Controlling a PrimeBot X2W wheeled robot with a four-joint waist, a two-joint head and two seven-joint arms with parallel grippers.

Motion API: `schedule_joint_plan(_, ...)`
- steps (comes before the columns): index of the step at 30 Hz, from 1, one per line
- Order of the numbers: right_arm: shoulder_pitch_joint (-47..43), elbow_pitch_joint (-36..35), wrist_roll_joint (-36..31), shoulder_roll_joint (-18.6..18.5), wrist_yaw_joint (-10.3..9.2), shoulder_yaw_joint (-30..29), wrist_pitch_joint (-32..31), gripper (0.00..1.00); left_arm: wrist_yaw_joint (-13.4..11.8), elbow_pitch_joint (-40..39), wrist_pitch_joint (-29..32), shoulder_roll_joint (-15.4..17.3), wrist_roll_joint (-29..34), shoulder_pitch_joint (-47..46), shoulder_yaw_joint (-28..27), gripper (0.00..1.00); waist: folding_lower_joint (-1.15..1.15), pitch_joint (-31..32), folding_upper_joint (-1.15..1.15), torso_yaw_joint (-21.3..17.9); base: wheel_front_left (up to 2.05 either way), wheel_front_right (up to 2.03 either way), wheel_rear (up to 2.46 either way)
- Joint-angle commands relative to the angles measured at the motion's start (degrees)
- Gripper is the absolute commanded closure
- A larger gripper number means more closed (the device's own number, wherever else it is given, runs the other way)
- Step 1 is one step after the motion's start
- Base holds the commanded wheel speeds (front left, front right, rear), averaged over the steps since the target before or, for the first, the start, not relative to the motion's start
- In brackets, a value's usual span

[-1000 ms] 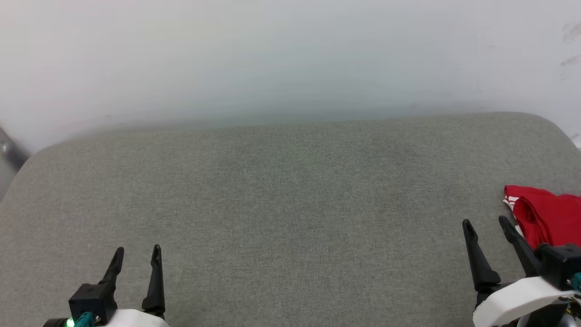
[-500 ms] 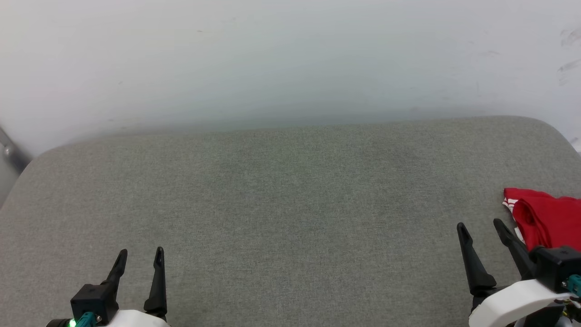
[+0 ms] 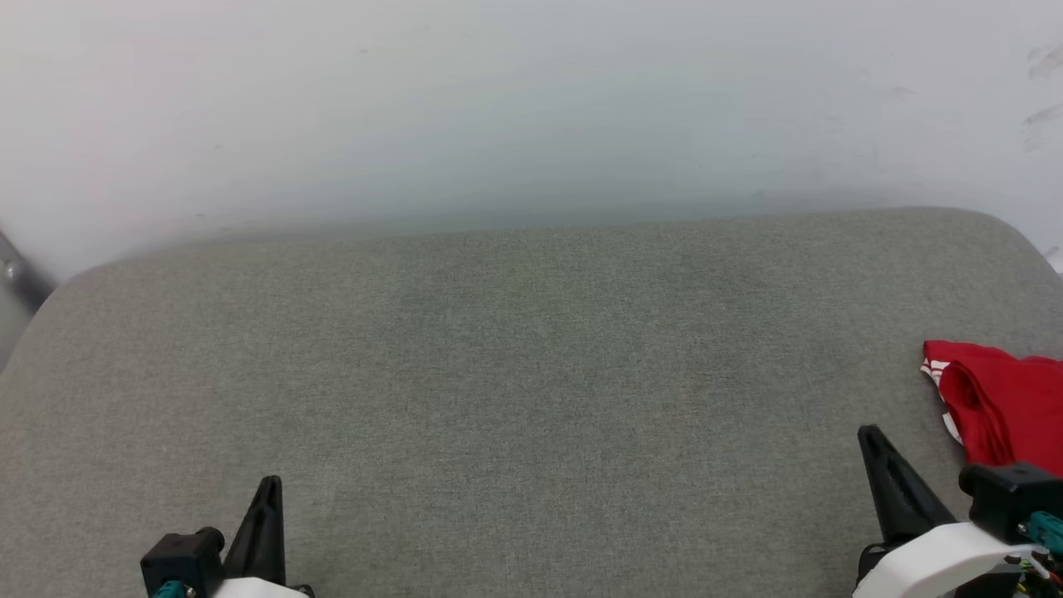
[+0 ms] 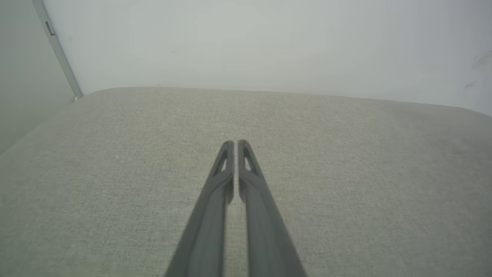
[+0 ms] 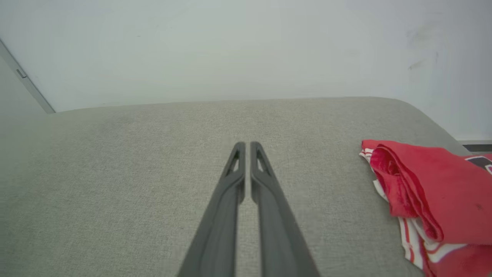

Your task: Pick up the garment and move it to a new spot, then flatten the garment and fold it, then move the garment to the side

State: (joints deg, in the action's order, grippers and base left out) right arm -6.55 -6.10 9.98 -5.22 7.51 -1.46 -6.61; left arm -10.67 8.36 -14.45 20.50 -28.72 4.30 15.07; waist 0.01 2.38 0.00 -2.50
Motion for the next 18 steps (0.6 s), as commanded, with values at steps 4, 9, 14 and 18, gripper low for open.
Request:
schedule_joint_plan(4, 1.41, 0.72, 6.03, 0.10, 0.00, -0.57, -0.02, 1.00, 1.17, -0.37, 1.32, -0.67, -4.74, -1.40, -1.78, 1.00, 0.00, -0.09, 0.00, 0.09, 0.00, 0.00, 0.00)
schedule_joint_plan(9, 2.25, 2.04, 11.49, 0.26, 0.00, -0.90, -0.02, 1.00, 2.38, 0.16, 2.68, -1.79, -9.02, -2.16, -3.13, 1.00, 0.00, -0.20, 0.00, 0.19, 0.00, 0.00, 0.00)
schedule_joint_plan(14, 3.05, 3.31, 16.59, 0.41, 0.00, -1.19, 0.01, 1.00, 3.55, 0.68, 3.93, -2.85, -12.99, -2.84, -4.41, 1.00, 0.00, -0.30, 0.00, 0.29, 0.00, 0.00, 0.00)
schedule_joint_plan(18, 3.66, 4.29, 20.48, 0.53, 0.00, -1.40, 0.03, 1.00, 4.43, 1.06, 4.89, -3.70, -16.03, -3.41, -5.37, 1.00, 0.00, -0.38, 0.00, 0.37, 0.00, 0.00, 0.00)
